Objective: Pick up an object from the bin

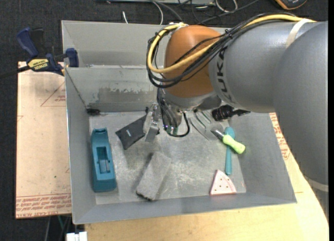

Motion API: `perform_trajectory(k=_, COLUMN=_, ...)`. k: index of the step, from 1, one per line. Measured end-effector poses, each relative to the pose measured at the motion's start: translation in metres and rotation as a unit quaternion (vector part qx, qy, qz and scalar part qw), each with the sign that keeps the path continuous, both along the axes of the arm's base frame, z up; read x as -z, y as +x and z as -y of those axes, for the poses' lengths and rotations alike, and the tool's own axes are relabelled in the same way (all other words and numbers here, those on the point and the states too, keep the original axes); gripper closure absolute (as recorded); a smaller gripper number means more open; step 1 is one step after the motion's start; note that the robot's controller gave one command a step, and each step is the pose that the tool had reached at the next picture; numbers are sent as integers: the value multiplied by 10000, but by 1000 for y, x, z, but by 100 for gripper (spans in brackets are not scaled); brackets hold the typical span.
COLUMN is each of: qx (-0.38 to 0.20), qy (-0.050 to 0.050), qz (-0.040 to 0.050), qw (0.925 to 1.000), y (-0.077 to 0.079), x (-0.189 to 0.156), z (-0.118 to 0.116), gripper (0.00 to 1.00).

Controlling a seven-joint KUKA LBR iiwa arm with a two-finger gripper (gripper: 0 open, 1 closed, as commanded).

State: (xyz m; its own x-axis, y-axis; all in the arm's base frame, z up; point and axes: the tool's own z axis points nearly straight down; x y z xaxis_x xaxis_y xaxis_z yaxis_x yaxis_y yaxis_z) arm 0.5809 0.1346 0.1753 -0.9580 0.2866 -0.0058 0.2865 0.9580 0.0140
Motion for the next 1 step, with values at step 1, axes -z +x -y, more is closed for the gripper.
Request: perform_trajectory(k=1, qx=-5, qy=-4, qz=-26, qw=10000, y=-1, x=-43, z=0, gripper=100)
